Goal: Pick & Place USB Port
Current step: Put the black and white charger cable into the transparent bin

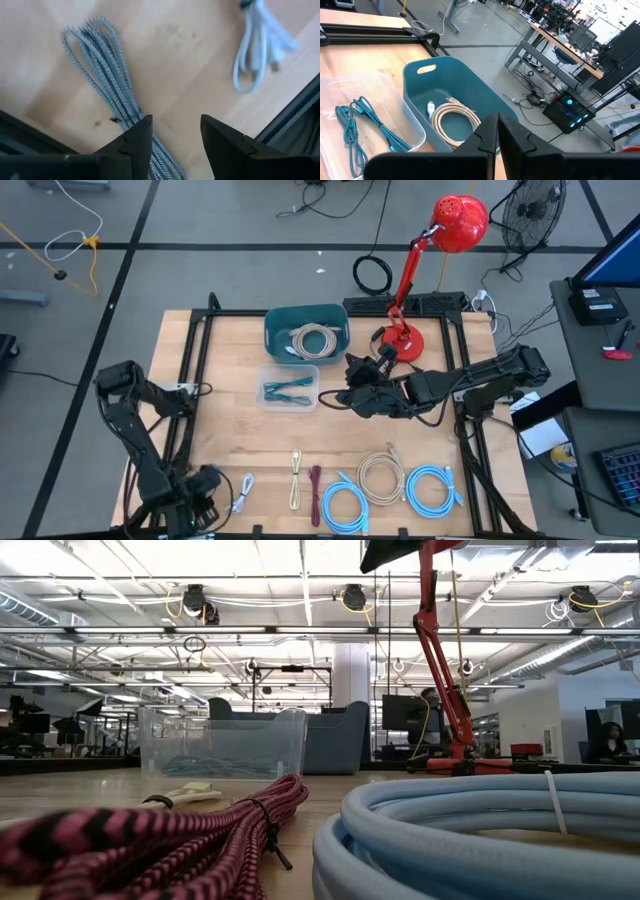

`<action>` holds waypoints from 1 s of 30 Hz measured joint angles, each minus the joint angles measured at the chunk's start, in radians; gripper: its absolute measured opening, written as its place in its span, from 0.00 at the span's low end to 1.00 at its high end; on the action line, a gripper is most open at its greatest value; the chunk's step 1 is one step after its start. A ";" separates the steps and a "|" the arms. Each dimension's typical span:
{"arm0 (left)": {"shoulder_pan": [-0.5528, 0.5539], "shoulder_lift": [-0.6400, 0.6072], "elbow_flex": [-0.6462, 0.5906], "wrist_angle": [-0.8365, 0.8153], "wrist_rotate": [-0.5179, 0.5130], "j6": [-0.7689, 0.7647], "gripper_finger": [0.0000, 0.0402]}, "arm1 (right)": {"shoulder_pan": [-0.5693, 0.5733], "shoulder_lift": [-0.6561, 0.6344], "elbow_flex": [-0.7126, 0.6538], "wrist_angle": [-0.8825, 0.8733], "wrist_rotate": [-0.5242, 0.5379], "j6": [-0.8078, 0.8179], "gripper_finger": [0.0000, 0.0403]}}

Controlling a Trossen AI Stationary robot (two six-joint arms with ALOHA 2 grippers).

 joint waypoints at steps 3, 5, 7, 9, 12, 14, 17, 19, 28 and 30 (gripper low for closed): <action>0.017 -0.017 0.000 -0.117 0.061 -0.026 0.42 | 0.000 0.000 0.000 0.000 0.000 0.000 0.02; 0.022 -0.017 0.000 -0.191 0.143 -0.044 0.42 | 0.000 0.000 0.000 -0.001 0.000 0.000 0.02; 0.023 -0.017 0.000 -0.242 0.193 -0.052 0.42 | 0.000 0.000 0.000 -0.004 0.000 0.000 0.02; 0.025 -0.018 0.000 -0.231 0.193 -0.039 0.42 | 0.000 0.000 0.000 -0.004 0.000 0.000 0.02; 0.030 -0.018 0.000 -0.185 0.123 -0.015 0.42 | 0.000 0.000 0.000 -0.003 0.000 0.000 0.02; 0.037 -0.017 0.001 -0.180 0.091 -0.005 0.42 | 0.000 0.000 0.000 0.000 0.000 0.000 0.02; 0.047 -0.017 0.000 -0.177 0.069 0.014 0.42 | 0.000 0.000 0.000 0.000 0.000 0.000 0.02; 0.054 -0.017 -0.011 -0.159 0.067 0.028 0.42 | 0.000 0.000 0.000 0.000 0.000 0.000 0.02; 0.093 -0.017 -0.171 0.087 0.095 0.088 0.42 | 0.000 0.000 0.000 0.000 0.000 0.000 0.02; 0.098 -0.021 -0.197 0.127 0.109 0.098 0.42 | 0.000 0.000 0.000 0.000 0.000 0.000 0.02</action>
